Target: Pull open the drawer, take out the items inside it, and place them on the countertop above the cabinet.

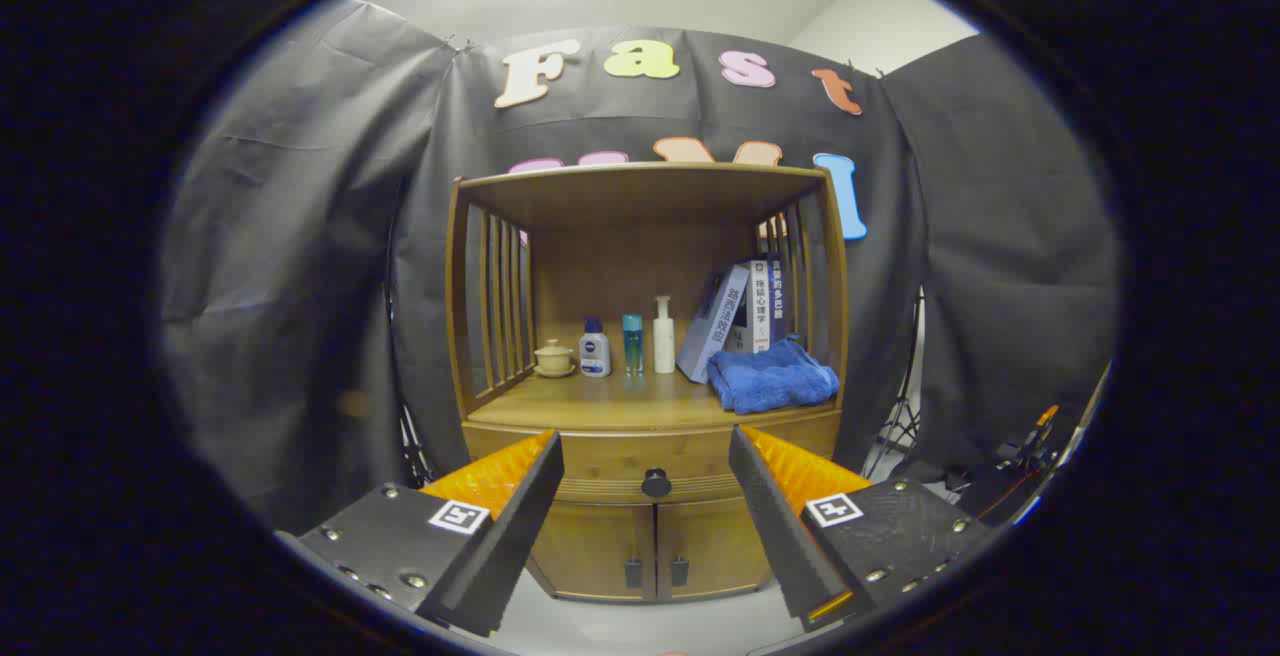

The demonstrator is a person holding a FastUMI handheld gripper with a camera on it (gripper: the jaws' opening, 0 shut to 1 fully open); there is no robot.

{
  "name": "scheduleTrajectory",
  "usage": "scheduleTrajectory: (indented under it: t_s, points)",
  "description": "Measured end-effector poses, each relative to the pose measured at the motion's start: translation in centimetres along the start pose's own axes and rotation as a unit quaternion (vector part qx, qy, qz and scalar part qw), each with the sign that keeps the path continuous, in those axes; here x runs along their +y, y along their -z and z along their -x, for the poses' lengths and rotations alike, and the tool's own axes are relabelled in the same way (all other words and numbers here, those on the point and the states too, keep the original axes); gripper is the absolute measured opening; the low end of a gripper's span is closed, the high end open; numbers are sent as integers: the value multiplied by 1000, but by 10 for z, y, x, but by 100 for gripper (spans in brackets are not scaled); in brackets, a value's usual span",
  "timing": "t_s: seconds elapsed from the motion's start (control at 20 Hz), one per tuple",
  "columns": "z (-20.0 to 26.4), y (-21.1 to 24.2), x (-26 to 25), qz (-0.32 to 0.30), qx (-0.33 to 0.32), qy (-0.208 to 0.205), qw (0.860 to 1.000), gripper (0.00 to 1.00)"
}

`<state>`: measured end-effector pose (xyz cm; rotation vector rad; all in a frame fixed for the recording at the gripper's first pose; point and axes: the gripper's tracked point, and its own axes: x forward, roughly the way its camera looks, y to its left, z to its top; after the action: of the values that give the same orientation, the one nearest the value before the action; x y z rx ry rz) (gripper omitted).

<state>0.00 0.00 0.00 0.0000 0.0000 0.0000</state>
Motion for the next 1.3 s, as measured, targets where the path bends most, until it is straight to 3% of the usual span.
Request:
scheduleTrajectory:
  t_s: [0.9, 1.3]
  points:
    - [-7, 22, -6, 4, 15, 12, 1000, 99]
    - [-46, 58, -7, 20, 26, 11, 999, 99]
